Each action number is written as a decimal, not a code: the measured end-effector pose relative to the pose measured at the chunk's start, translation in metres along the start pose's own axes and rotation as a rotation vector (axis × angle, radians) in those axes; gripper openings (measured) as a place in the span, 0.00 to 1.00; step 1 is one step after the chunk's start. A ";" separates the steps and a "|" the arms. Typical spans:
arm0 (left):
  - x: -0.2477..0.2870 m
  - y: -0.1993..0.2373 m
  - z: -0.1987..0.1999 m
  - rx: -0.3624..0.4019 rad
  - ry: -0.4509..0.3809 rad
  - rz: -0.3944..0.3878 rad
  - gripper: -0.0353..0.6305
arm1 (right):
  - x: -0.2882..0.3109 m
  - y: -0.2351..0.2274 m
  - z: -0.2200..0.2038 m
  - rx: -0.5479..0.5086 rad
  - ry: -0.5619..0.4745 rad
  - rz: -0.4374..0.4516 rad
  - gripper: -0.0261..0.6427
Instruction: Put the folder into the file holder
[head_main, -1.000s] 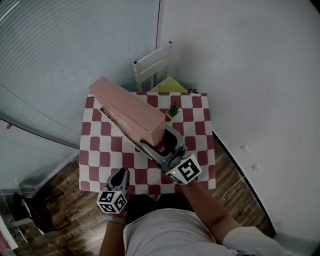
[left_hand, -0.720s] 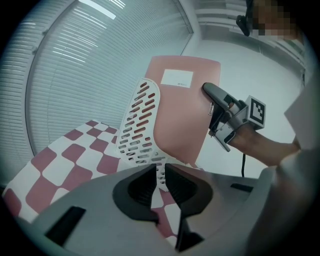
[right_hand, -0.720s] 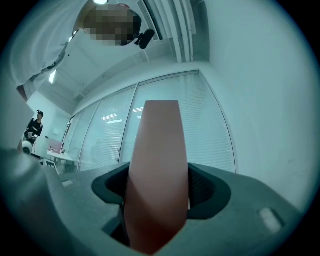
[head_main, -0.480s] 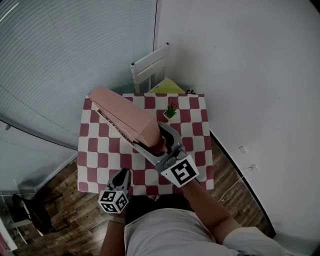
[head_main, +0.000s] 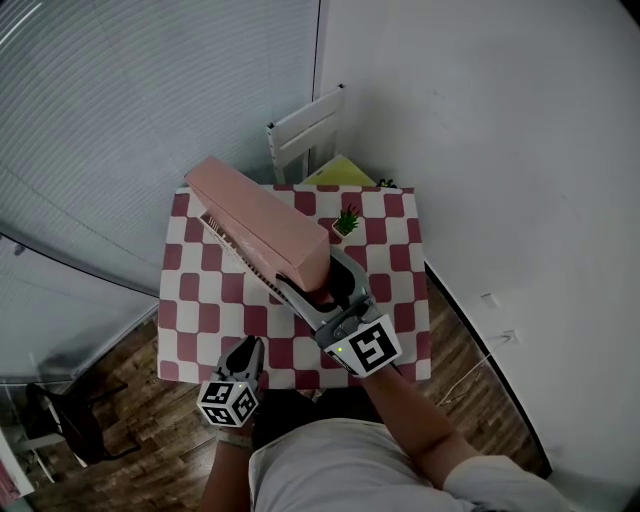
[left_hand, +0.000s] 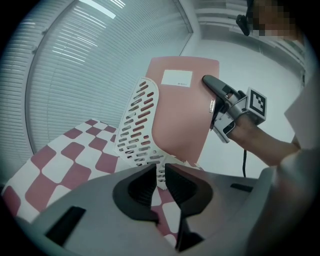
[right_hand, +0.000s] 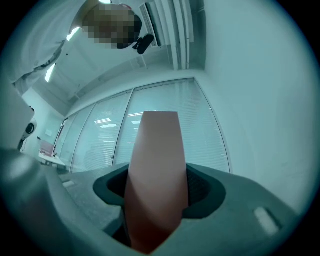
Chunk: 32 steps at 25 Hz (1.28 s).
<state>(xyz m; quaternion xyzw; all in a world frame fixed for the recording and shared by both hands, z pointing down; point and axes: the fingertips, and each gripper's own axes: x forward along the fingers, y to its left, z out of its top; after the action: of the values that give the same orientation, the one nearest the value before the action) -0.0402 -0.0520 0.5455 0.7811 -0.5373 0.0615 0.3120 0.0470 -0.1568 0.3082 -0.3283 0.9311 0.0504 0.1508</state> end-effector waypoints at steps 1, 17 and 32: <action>0.000 0.000 0.000 0.001 0.001 0.001 0.13 | -0.002 0.000 -0.004 -0.008 0.004 0.012 0.45; -0.003 0.008 -0.007 0.005 0.031 0.008 0.13 | -0.013 -0.007 -0.029 0.033 -0.083 0.035 0.45; 0.002 0.011 -0.018 0.001 0.060 0.017 0.13 | -0.032 -0.009 -0.094 0.037 0.016 0.025 0.46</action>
<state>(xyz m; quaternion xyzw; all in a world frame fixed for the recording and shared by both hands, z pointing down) -0.0444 -0.0464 0.5649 0.7744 -0.5344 0.0877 0.3270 0.0529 -0.1633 0.4077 -0.3143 0.9371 0.0324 0.1487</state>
